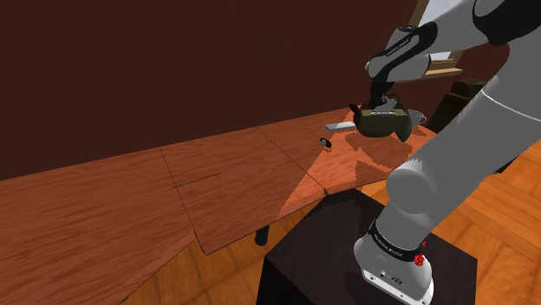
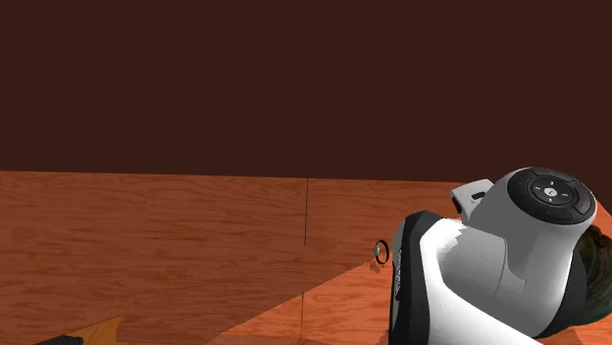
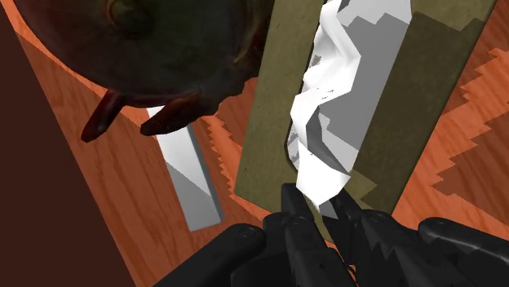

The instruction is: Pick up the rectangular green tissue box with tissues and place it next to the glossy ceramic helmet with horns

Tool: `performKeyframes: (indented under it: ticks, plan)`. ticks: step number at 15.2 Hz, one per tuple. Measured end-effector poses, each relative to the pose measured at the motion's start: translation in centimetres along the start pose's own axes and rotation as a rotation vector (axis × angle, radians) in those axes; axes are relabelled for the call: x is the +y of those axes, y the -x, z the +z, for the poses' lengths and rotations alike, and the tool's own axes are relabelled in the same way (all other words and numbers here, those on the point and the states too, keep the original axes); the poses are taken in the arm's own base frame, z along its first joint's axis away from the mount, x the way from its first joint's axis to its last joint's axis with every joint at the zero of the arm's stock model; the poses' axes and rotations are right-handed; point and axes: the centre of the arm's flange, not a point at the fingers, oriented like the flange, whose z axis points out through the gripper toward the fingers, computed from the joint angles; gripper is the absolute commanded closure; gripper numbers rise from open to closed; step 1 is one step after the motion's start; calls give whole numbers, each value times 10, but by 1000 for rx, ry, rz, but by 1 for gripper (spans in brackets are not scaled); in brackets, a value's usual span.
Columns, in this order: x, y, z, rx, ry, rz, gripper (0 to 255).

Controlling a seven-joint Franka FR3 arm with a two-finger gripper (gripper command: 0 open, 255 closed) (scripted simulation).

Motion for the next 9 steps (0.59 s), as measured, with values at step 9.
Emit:
performKeyframes:
  ticks: [9]
  plan:
    - [-17,-9,42,0,0,0,255]
